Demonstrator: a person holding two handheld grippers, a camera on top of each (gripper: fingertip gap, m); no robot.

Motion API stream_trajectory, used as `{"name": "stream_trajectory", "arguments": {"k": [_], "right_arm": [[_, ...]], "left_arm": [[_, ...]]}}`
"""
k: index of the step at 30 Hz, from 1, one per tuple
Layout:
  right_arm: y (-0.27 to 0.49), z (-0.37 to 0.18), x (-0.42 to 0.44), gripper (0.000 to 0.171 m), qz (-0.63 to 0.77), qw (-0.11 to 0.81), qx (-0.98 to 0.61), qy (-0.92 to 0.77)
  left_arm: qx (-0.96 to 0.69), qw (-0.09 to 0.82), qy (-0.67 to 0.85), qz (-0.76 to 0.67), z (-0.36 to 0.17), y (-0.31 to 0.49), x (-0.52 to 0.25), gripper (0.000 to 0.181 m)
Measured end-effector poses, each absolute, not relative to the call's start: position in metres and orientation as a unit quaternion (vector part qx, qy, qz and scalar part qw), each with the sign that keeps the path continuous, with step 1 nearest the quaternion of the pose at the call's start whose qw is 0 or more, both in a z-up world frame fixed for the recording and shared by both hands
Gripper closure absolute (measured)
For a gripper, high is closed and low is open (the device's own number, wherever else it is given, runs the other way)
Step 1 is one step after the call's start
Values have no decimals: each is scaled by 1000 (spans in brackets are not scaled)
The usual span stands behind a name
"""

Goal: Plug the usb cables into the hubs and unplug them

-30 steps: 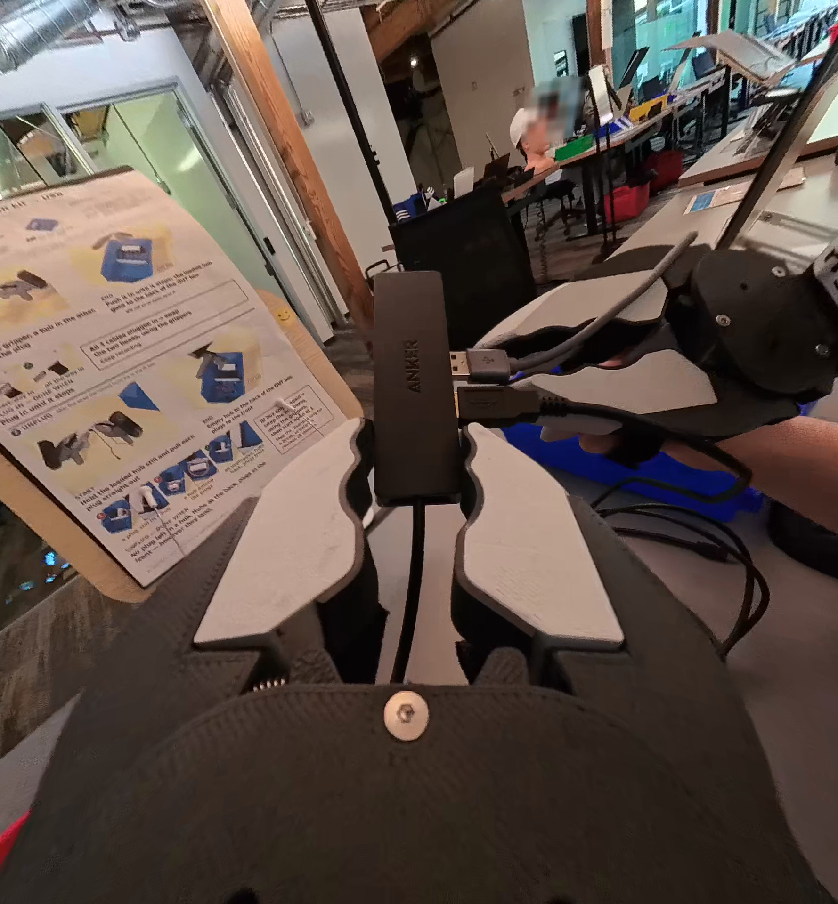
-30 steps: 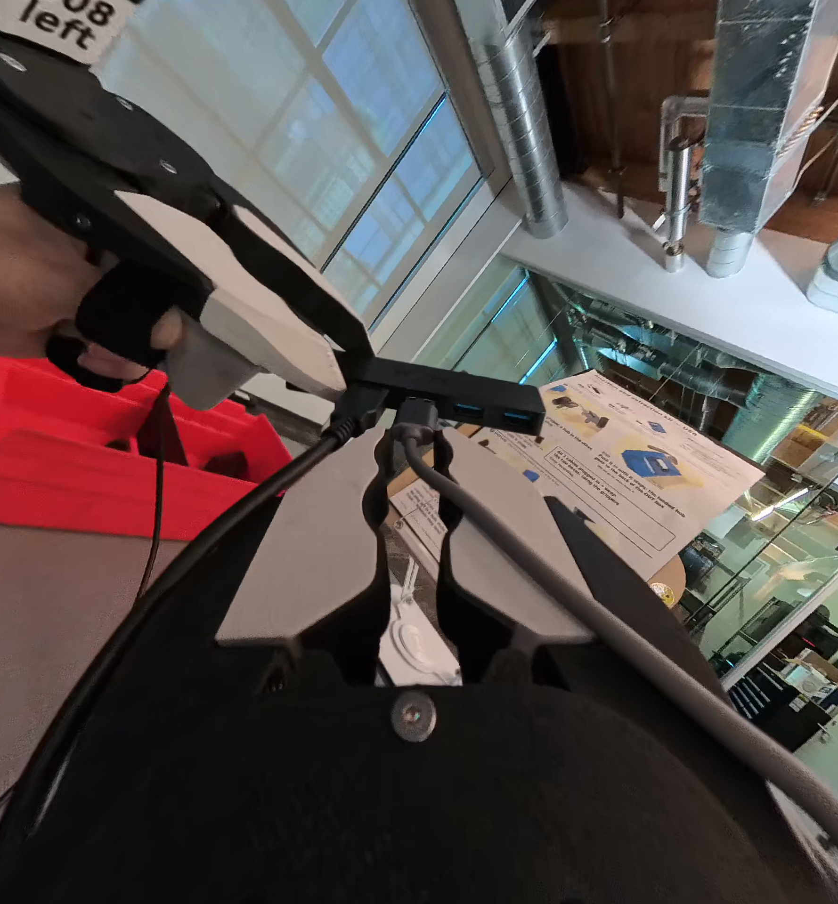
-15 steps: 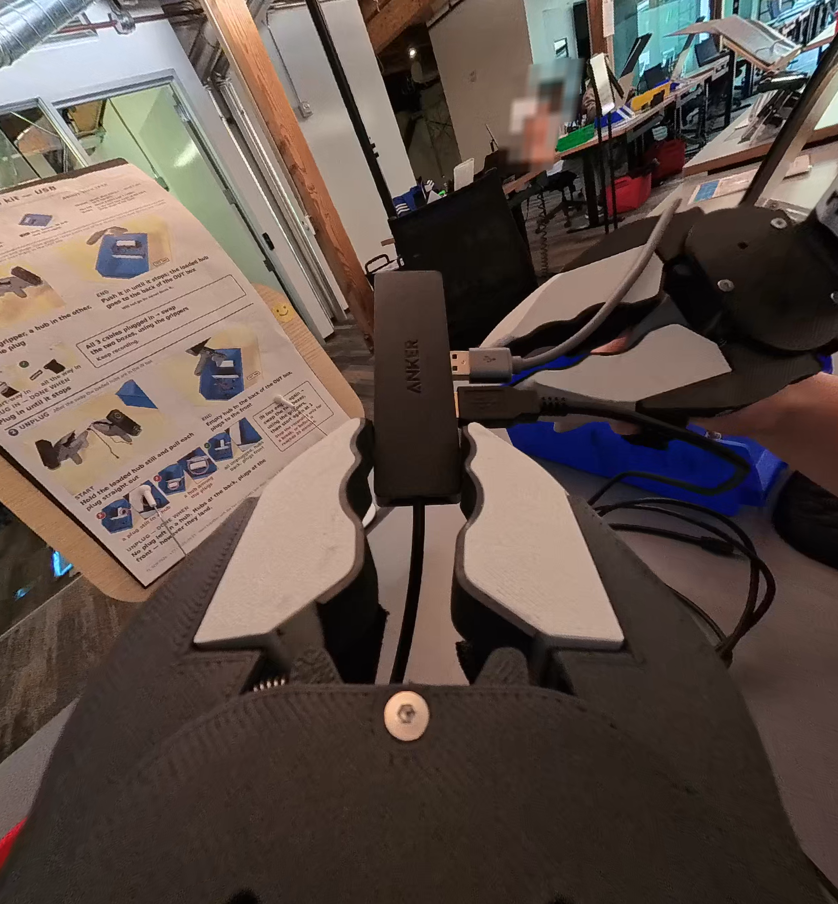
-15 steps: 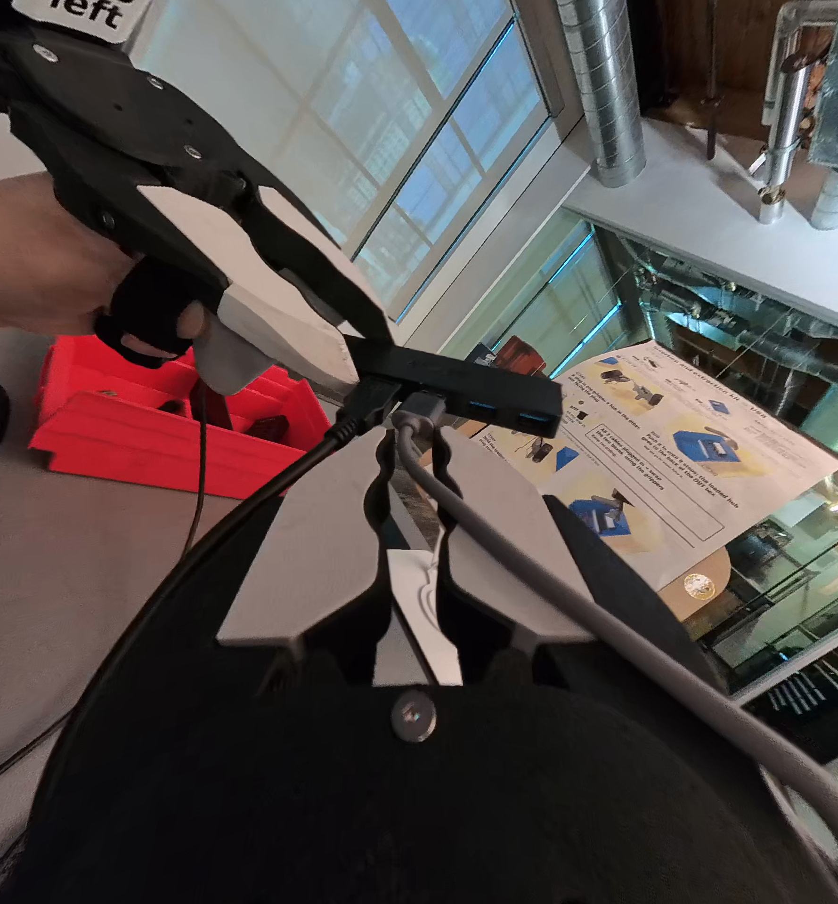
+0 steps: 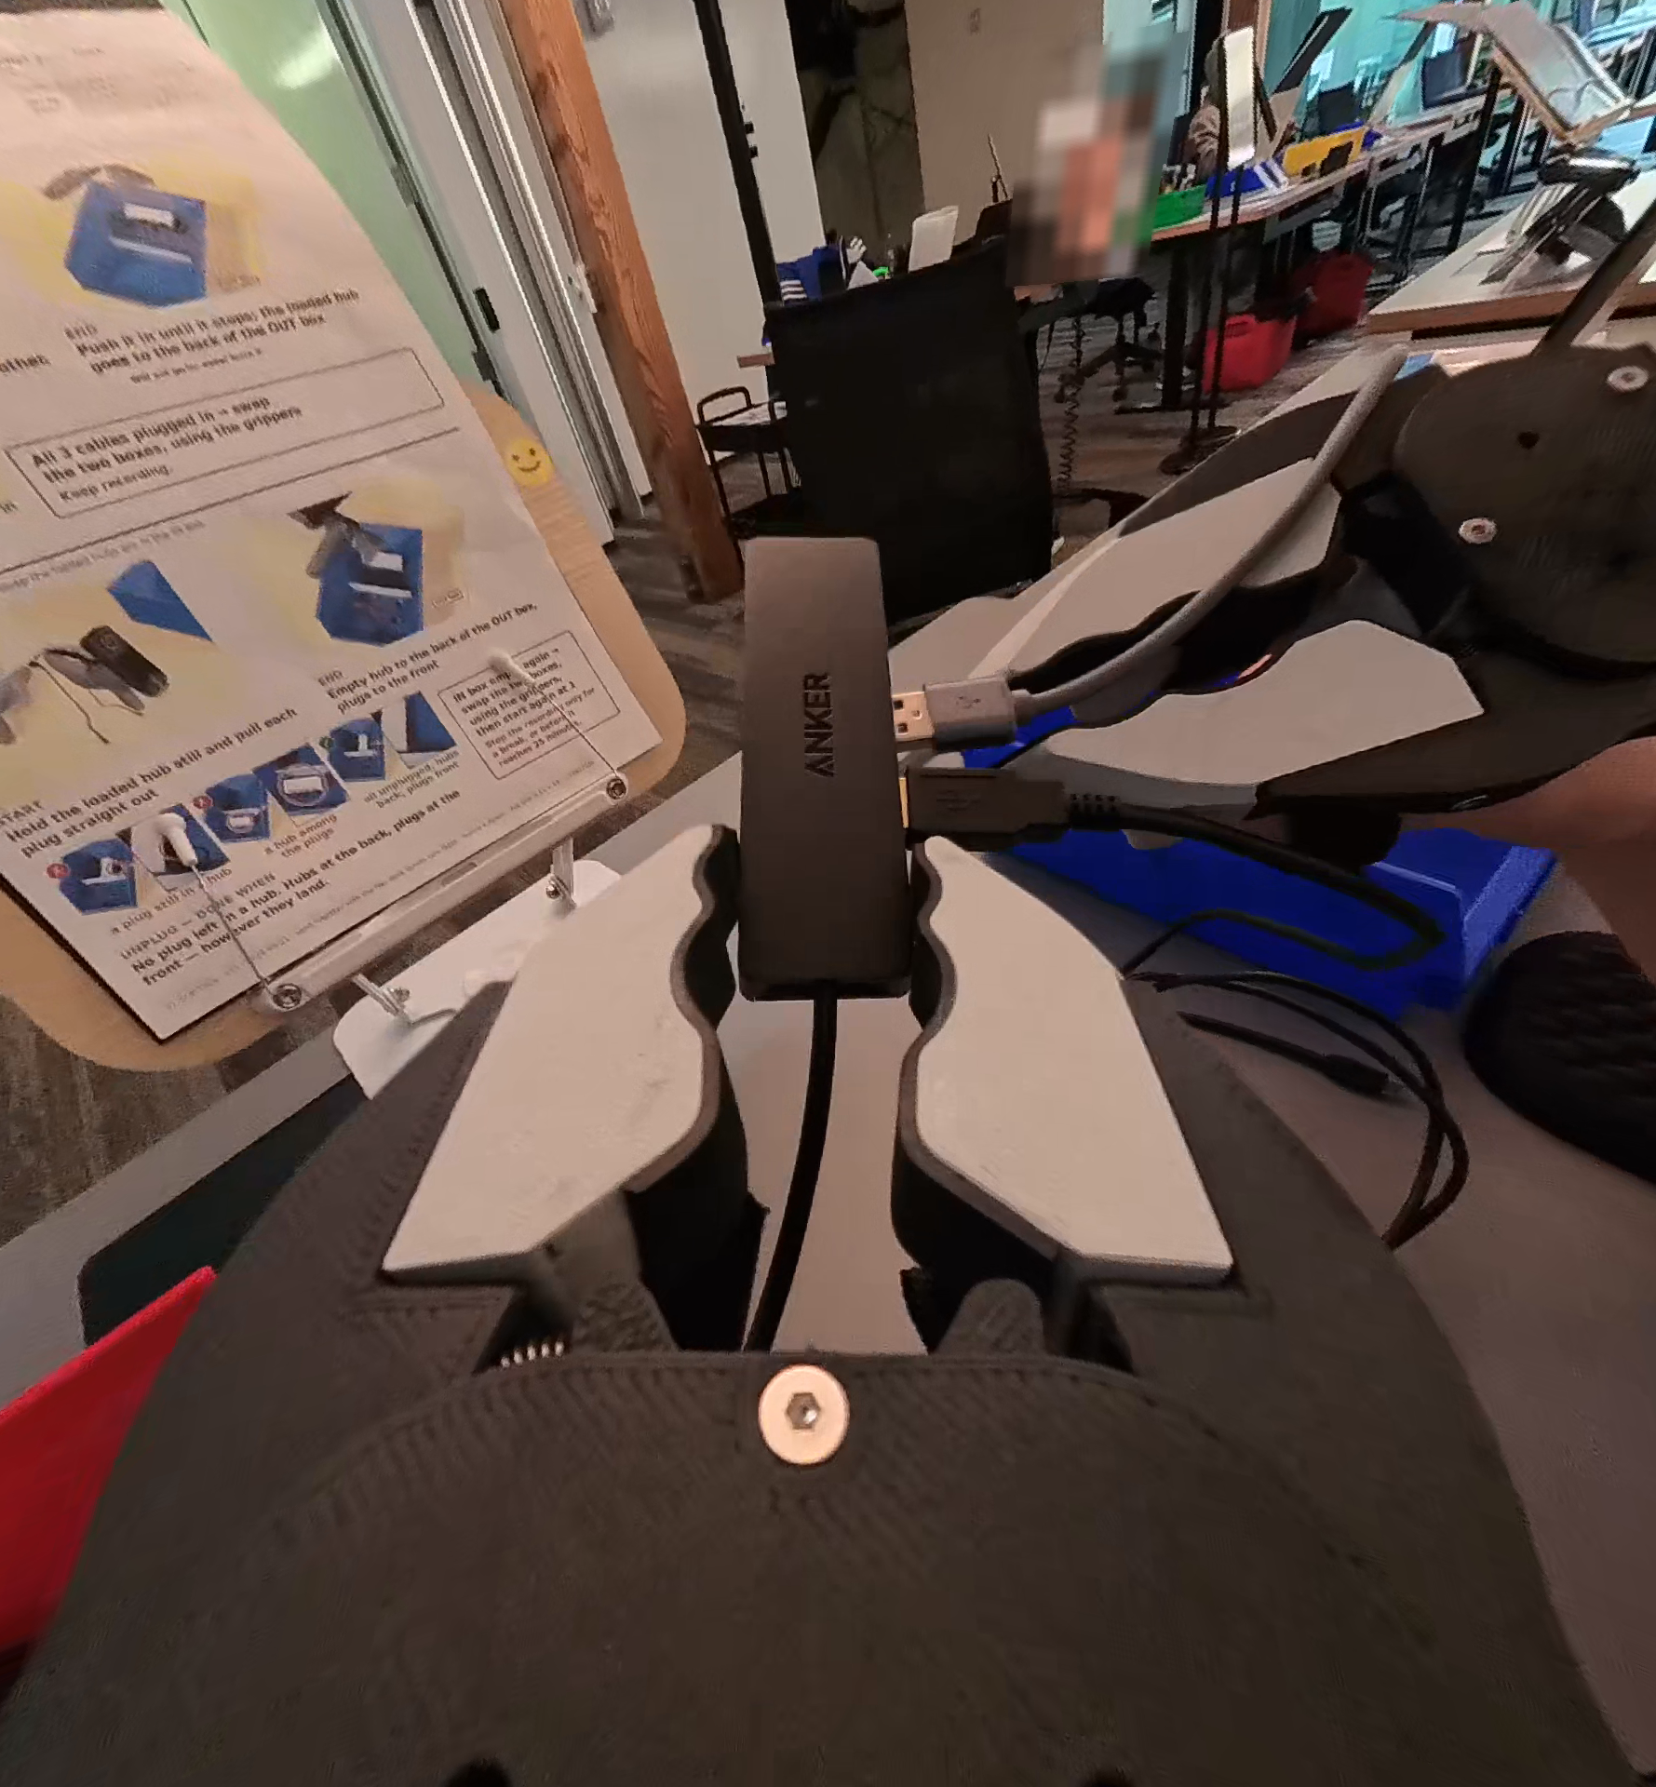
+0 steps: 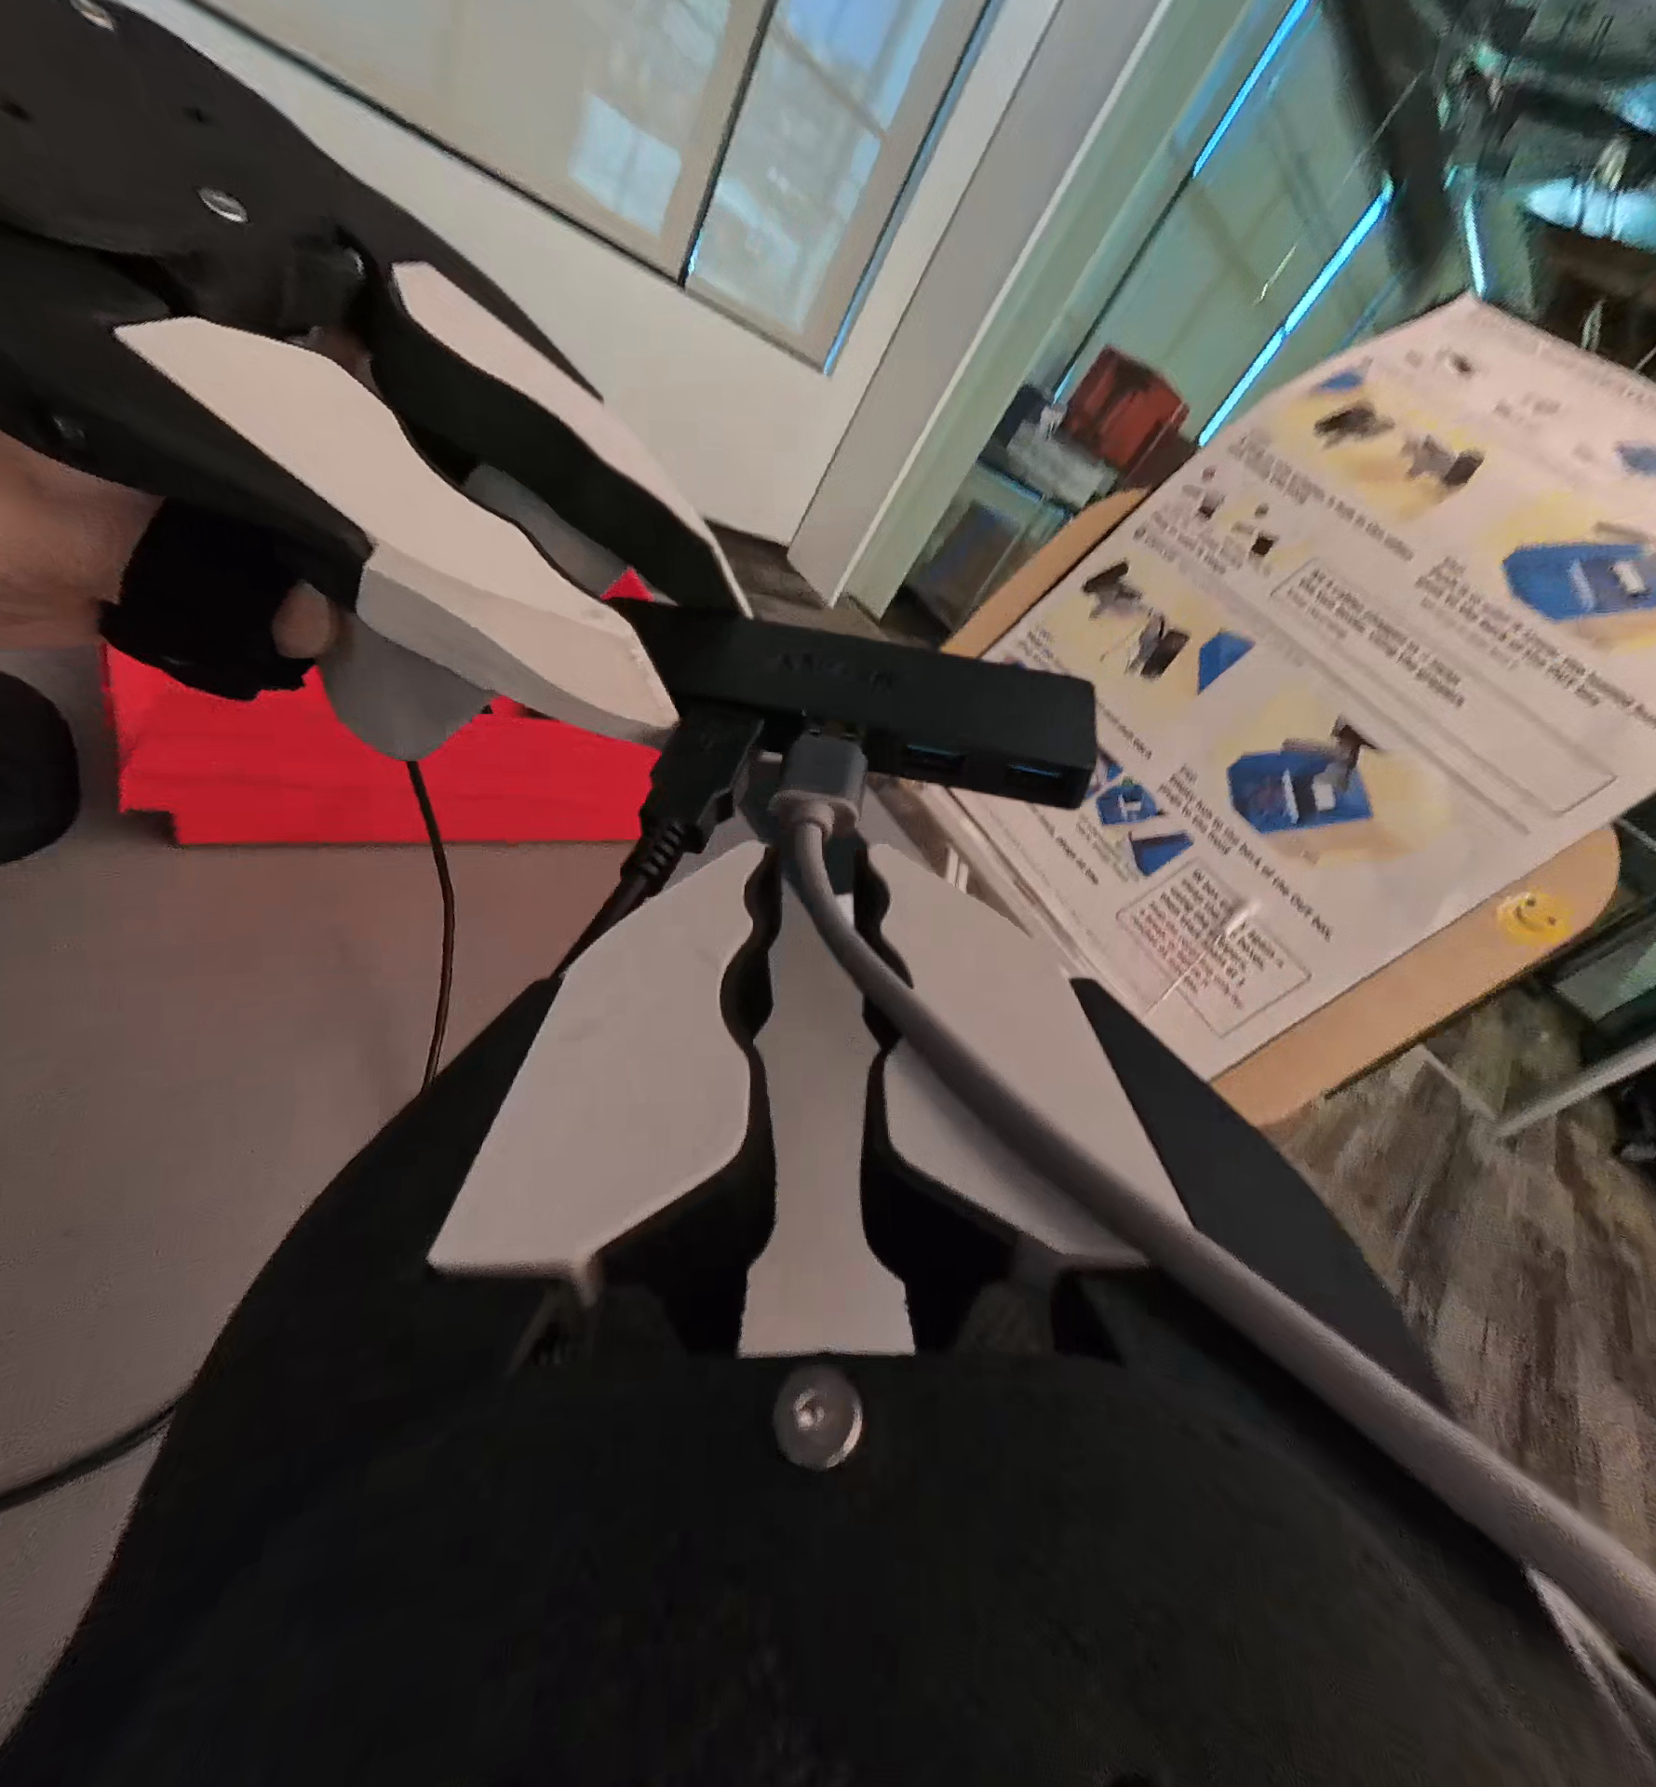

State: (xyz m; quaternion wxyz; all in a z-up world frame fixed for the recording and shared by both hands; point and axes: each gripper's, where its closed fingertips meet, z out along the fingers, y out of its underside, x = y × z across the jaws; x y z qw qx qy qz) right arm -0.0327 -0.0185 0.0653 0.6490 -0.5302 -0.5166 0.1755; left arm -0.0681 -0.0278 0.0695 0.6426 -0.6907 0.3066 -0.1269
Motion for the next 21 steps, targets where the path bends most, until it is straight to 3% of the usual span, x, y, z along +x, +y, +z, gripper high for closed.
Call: {"name": "stream_trajectory", "arguments": {"k": [1, 8, 21], "right_arm": [[-17, 63, -32, 156, 172, 643, -538, -517], [-15, 52, -31, 154, 212, 597, -583, -510], [-19, 77, -32, 150, 174, 679, -512, -496]], "left_arm": [[-692, 641, 307, -125, 68, -27, -68, 148], [-696, 637, 303, -133, 65, -23, -69, 148], [-703, 620, 271, -218, 68, -24, -72, 149]]}}
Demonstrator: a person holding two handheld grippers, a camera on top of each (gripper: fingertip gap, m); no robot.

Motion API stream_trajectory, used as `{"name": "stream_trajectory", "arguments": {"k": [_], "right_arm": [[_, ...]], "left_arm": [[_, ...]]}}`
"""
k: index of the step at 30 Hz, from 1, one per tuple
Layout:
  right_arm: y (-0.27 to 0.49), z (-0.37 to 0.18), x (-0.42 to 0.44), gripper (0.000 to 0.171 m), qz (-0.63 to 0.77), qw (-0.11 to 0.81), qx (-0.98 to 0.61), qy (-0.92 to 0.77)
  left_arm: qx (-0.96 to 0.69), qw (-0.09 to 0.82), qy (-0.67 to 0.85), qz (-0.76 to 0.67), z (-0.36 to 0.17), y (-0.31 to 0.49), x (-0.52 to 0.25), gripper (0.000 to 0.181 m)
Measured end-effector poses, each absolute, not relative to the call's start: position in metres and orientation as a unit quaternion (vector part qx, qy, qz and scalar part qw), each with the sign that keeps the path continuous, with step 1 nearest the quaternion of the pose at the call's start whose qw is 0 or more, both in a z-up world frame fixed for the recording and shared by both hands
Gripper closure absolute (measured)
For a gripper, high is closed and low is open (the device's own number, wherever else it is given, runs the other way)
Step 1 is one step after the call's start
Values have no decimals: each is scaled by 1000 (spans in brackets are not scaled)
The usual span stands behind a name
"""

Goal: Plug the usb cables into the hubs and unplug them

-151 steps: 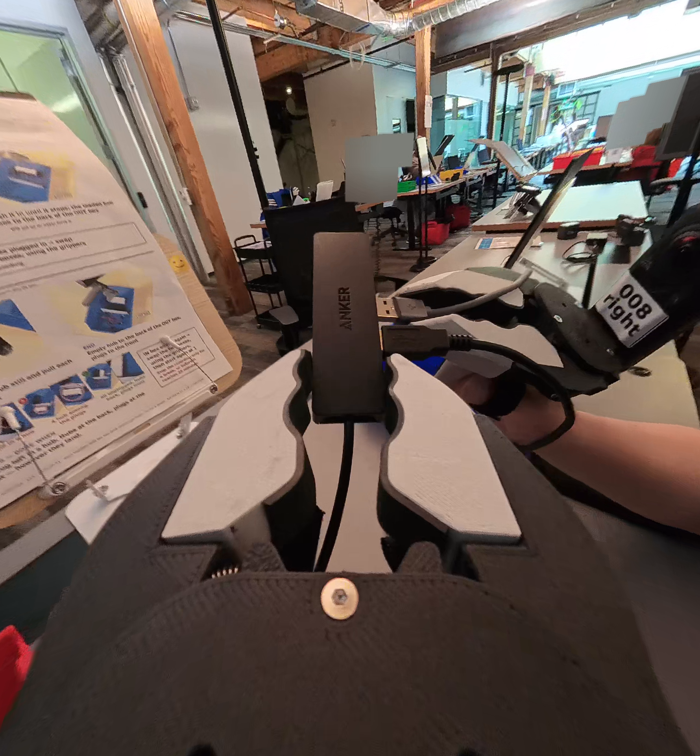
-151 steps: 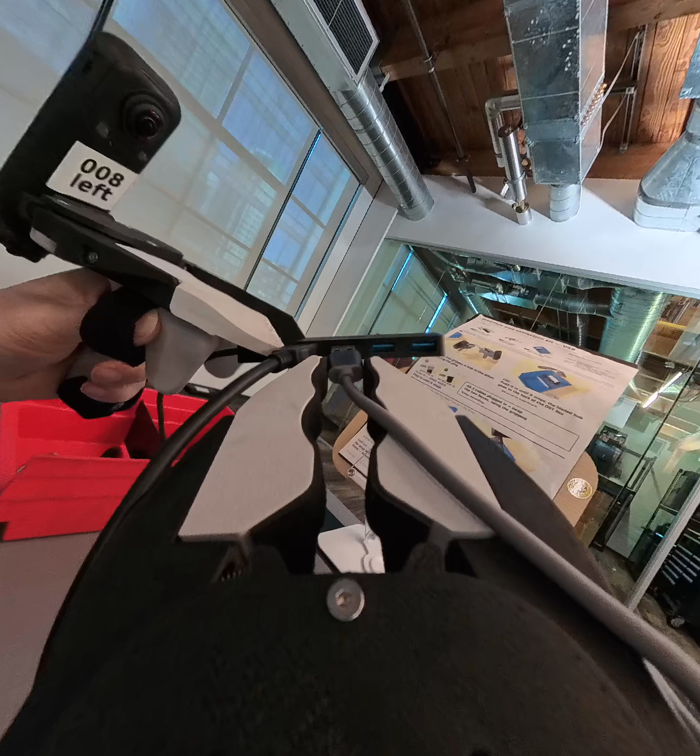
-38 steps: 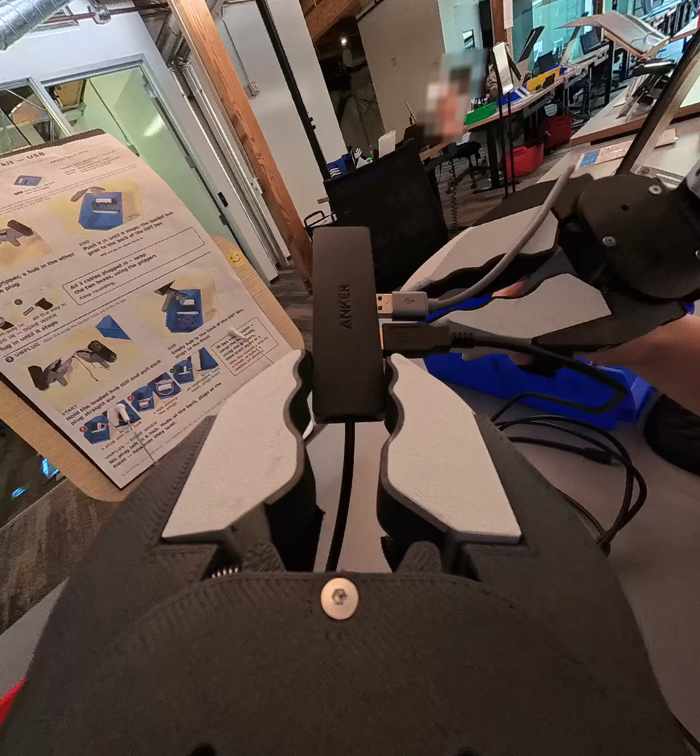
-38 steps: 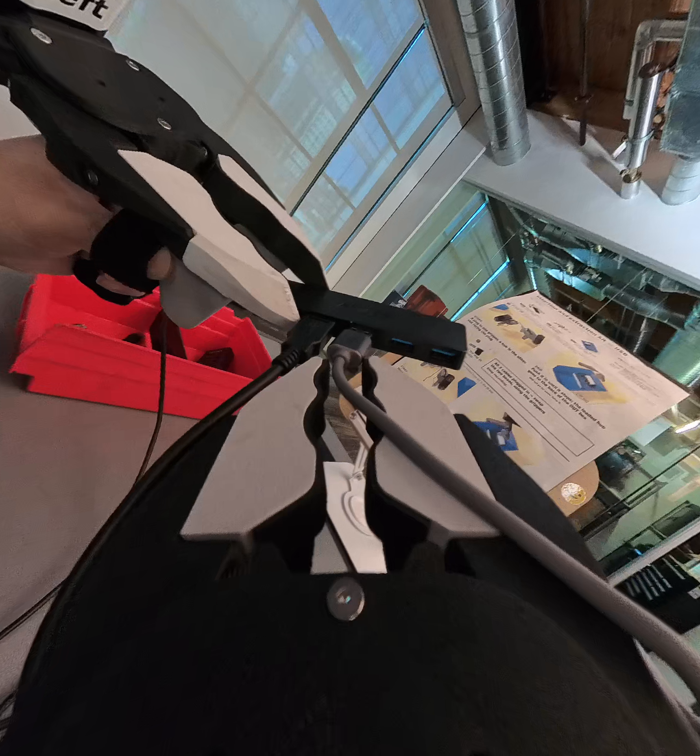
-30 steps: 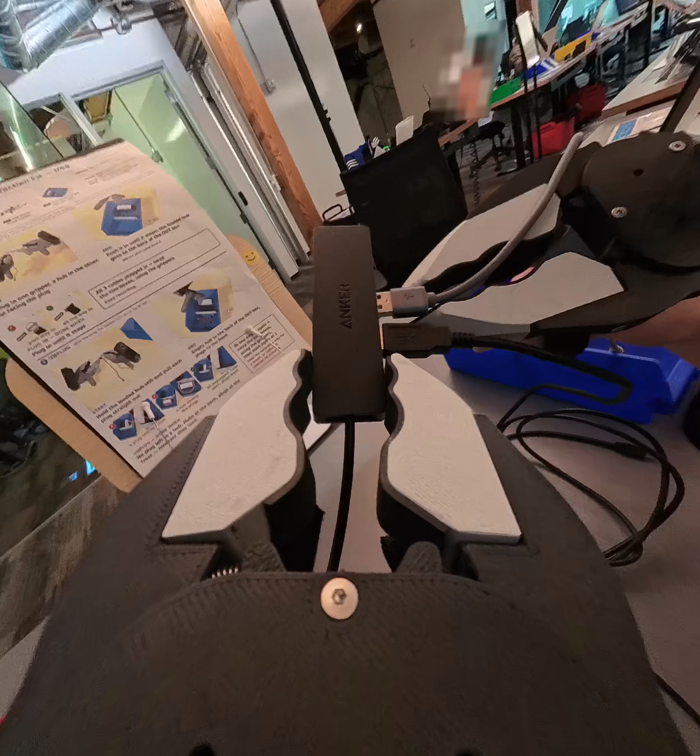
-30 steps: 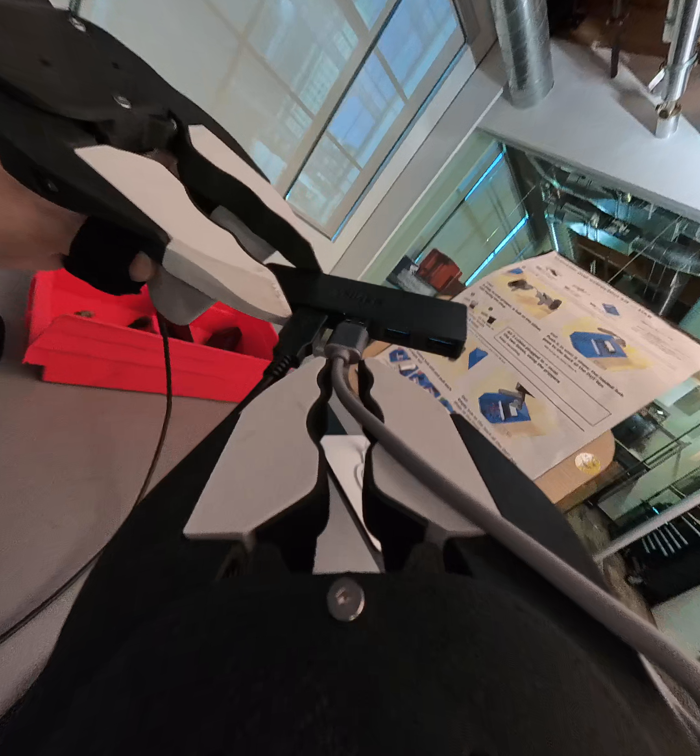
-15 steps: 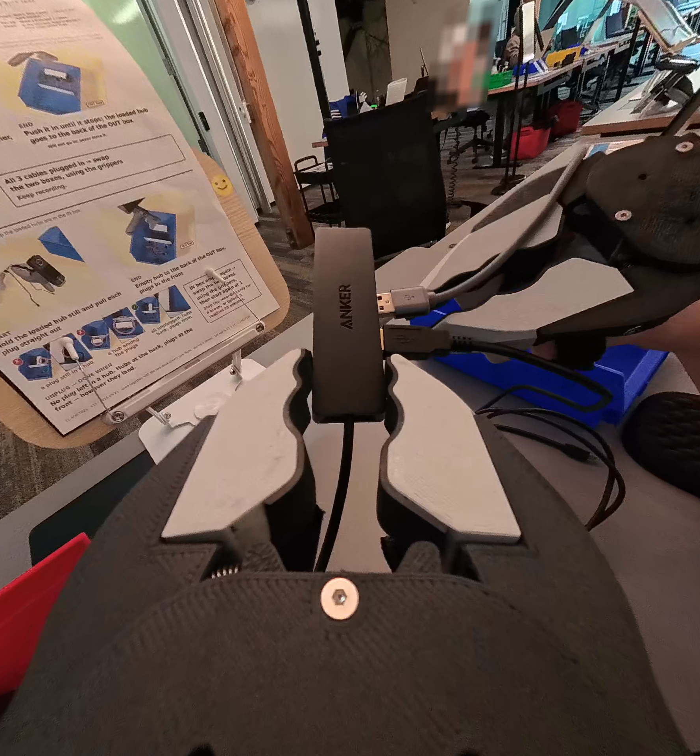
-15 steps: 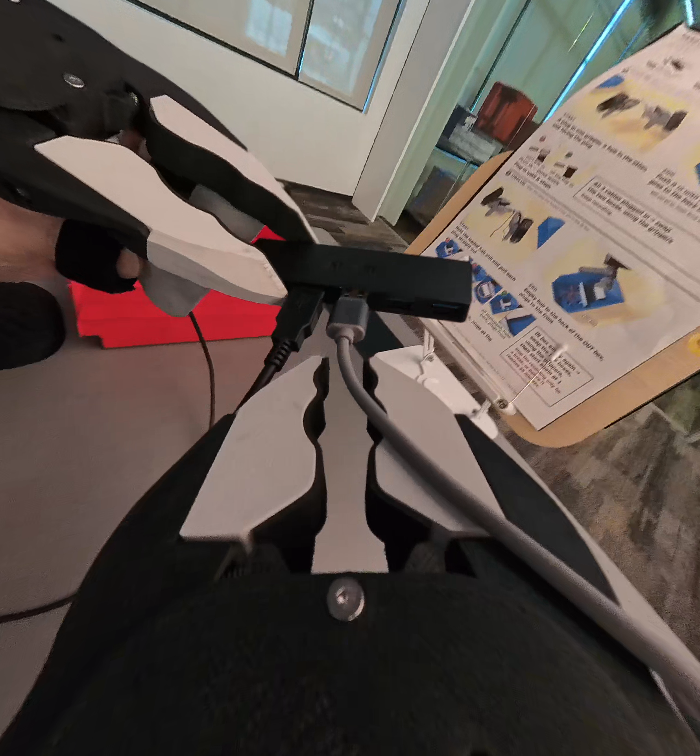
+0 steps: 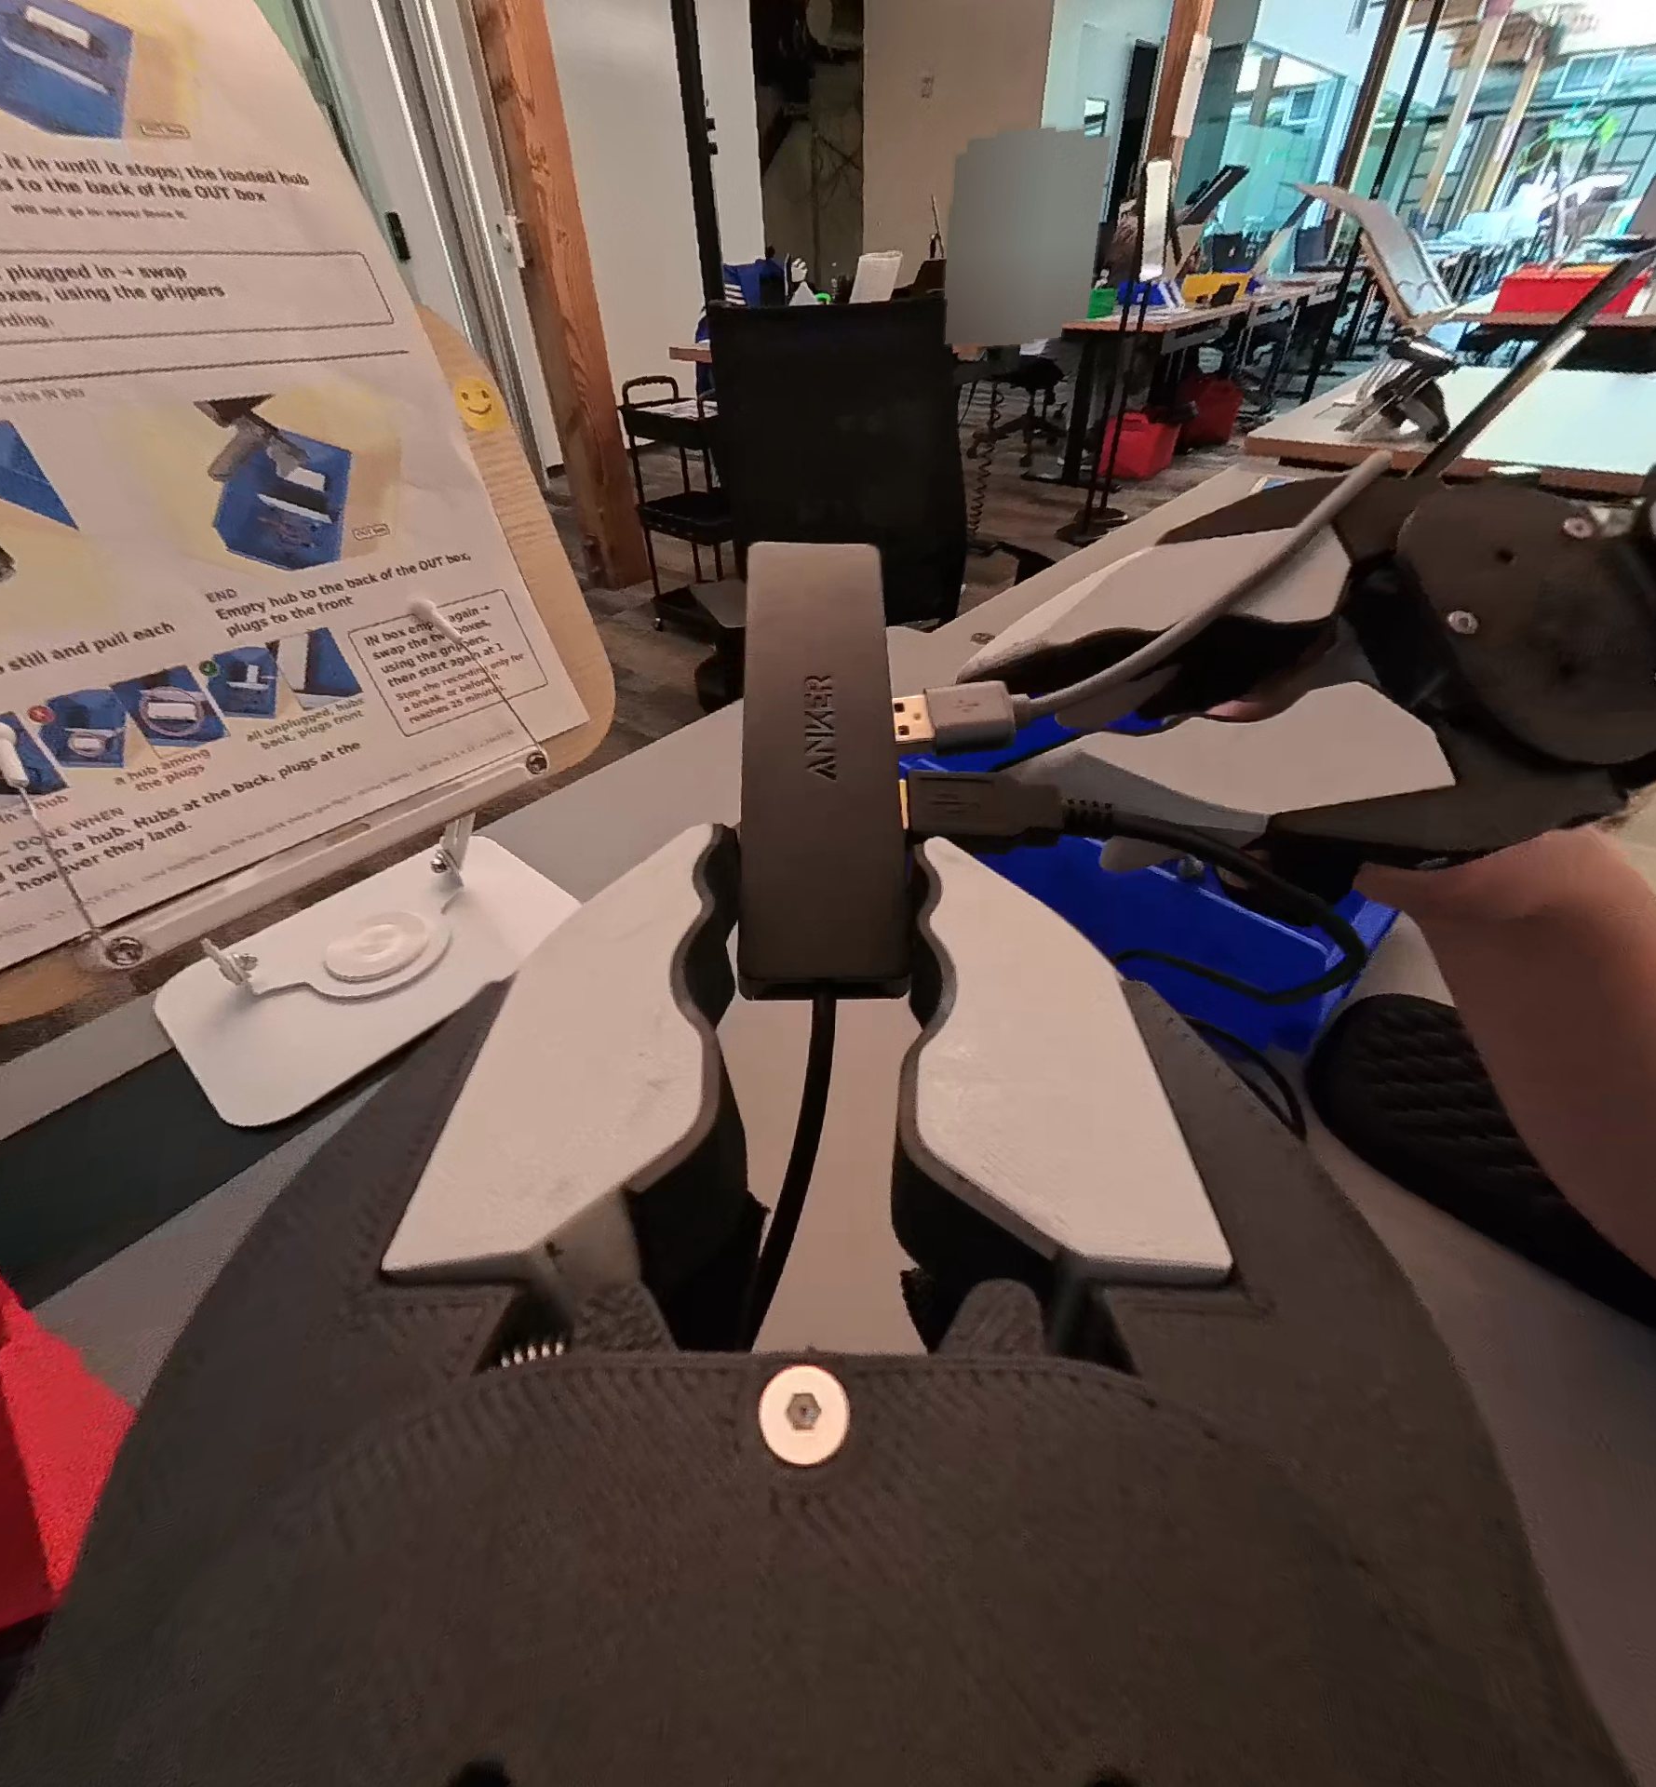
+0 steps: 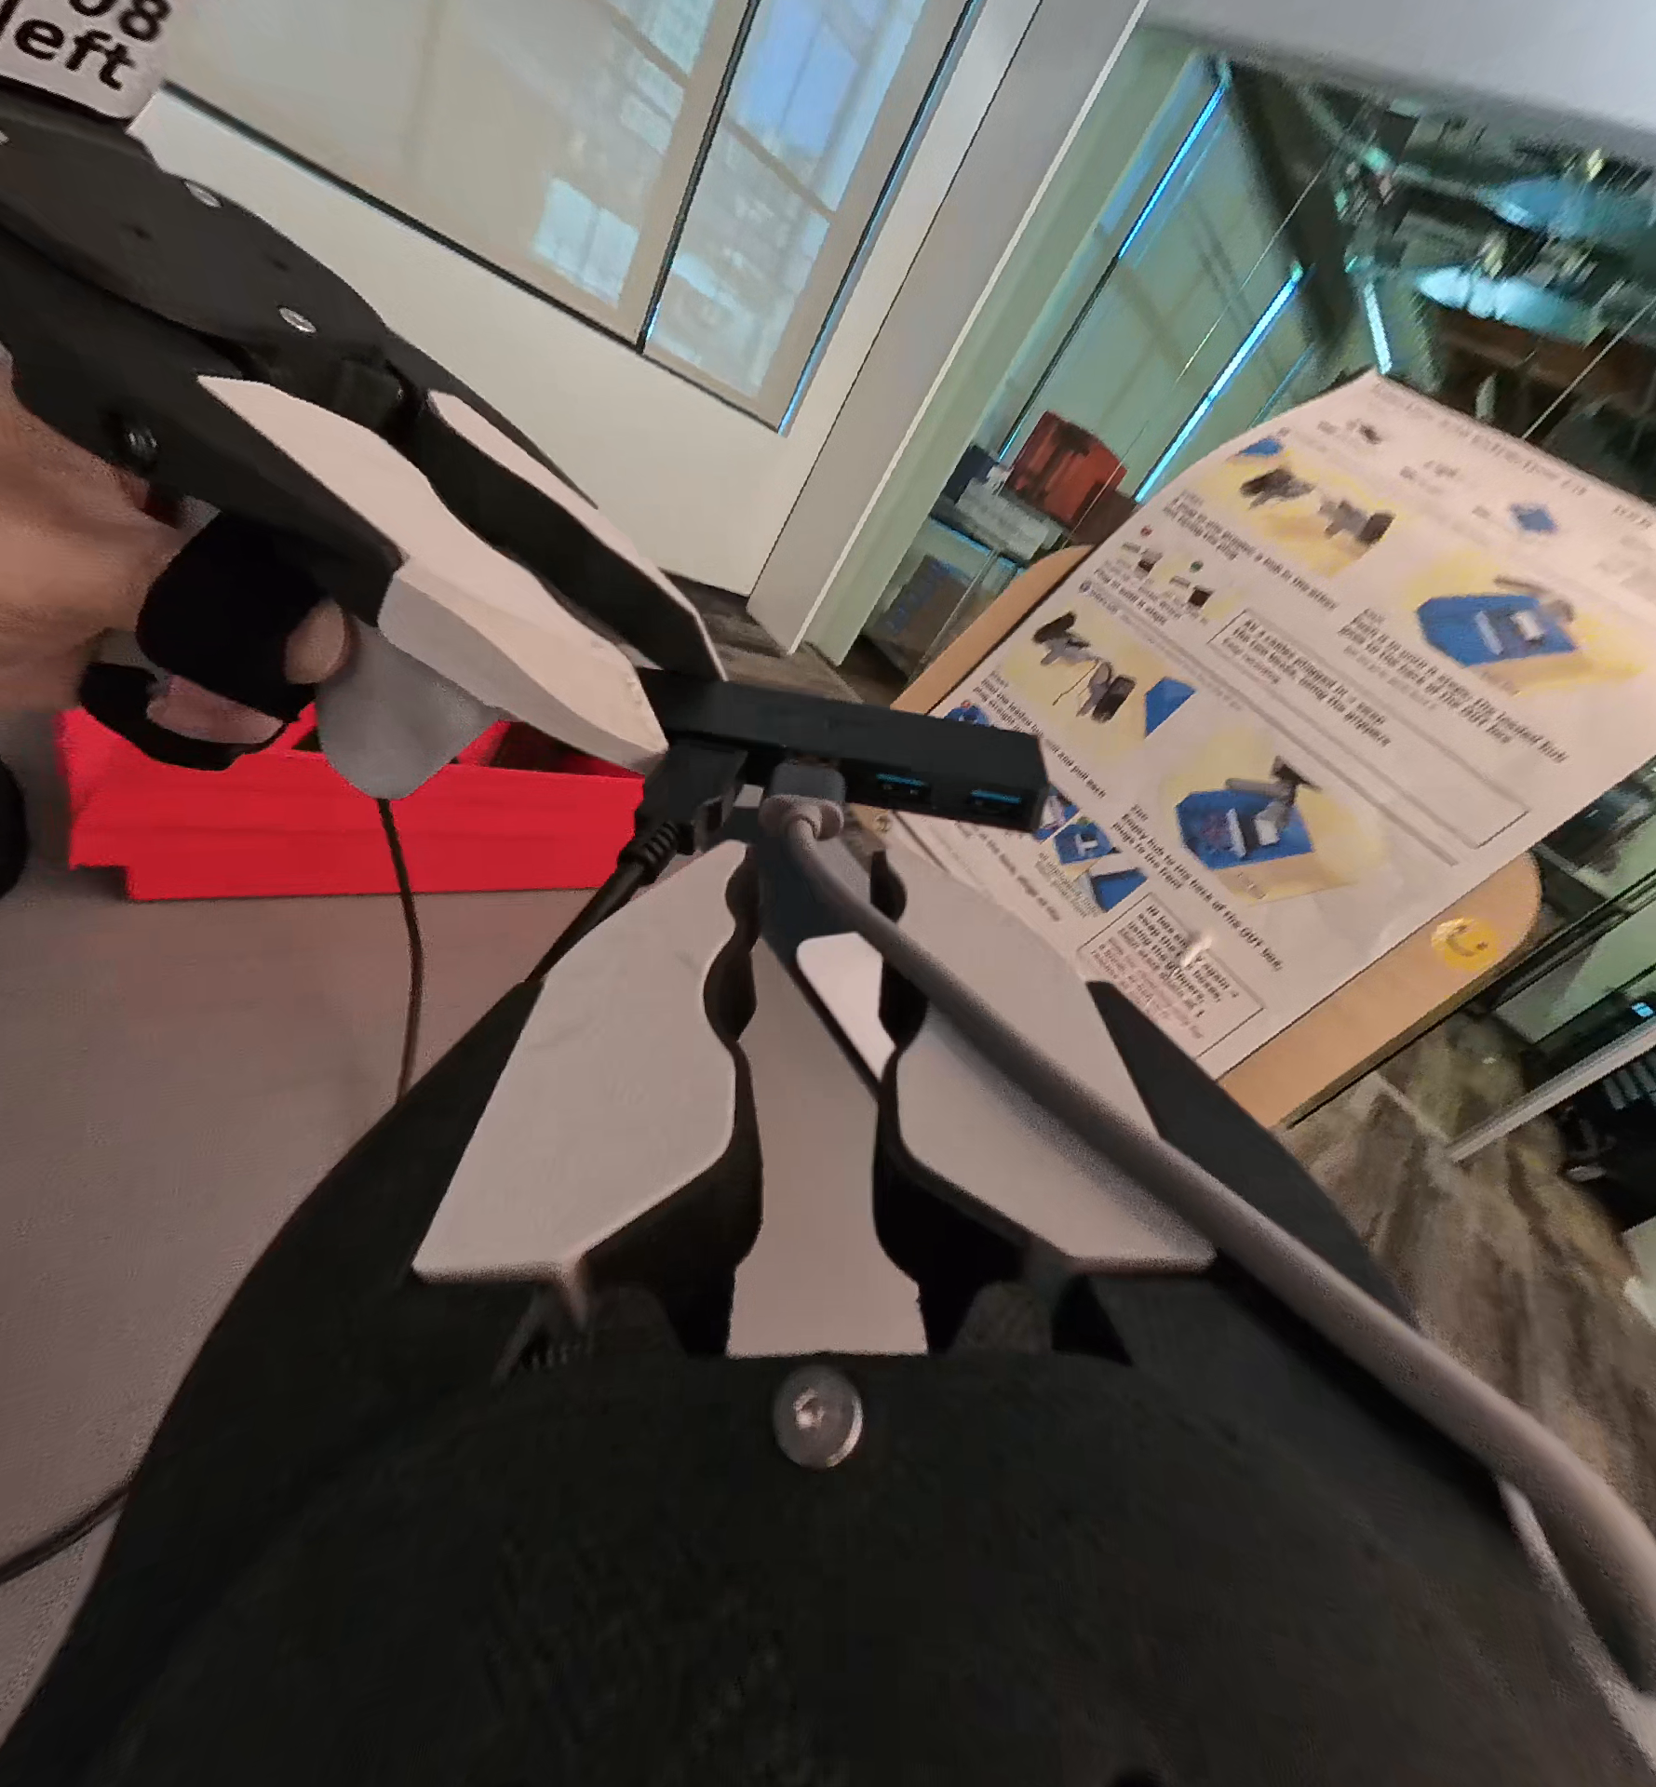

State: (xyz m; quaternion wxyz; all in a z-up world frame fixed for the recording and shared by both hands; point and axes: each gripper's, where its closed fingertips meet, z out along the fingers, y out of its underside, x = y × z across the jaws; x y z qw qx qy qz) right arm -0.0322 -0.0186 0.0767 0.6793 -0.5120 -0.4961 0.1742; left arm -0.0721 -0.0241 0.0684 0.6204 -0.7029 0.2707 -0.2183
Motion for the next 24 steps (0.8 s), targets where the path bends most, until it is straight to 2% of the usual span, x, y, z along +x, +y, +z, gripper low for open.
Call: {"name": "stream_trajectory", "arguments": {"k": [8, 24], "right_arm": [[-29, 91, -34, 153, 190, 728, -445, -486], [-33, 98, -33, 155, 283, 734, -424, -449]], "left_arm": [[-699, 612, 262, -263, 72, -28, -70, 148], [-678, 631, 263, -270, 80, -31, -68, 148]]}}
